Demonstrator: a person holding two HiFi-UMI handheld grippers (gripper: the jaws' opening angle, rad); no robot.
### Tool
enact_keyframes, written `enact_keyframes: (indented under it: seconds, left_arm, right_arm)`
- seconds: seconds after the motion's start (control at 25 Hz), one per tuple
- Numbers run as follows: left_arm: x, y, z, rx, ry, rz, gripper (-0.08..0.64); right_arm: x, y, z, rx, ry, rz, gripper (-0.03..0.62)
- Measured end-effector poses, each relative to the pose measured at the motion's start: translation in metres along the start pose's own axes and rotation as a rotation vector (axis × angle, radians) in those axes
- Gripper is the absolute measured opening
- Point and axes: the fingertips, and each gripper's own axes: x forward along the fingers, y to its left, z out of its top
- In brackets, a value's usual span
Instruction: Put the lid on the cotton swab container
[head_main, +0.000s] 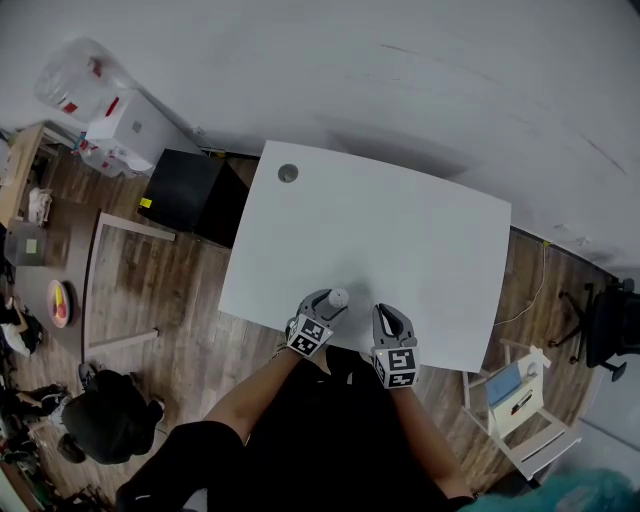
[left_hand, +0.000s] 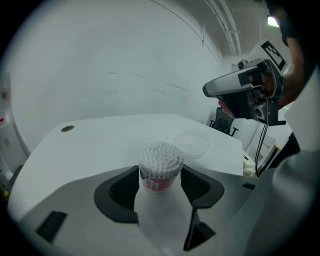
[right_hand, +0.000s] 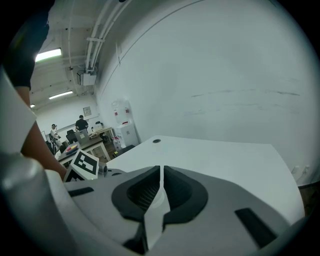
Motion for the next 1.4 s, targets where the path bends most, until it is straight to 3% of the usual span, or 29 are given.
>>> enact_keyframes:
  seconds: [0.6,0.68,1.0,1.4]
  left_arm:
    - [0.0,0.002,0.002,0.006,0.001,-0.012,0.256]
    - [0.0,0.001,0.002,0.006,0.004,-0.014,0.256]
    - [0.001,0.001,0.001,0.007,0.006,-0.018,0.256]
    - [0.001,0.001,0.001,0.006,0.008,-0.031,0.256]
  right_arm:
    - [0.017,0.007,-0.051,-0.048,0.163,0.144,0.041]
    - [0.018,0.008,-0.058,-0.067,0.188,0.167,0.119]
    - [0.028,0.018,-0.082,-0.297,0.264,0.276,0.193]
    - [0.037,0.015,-0.092,-0.387,0.302,0.282,0.195]
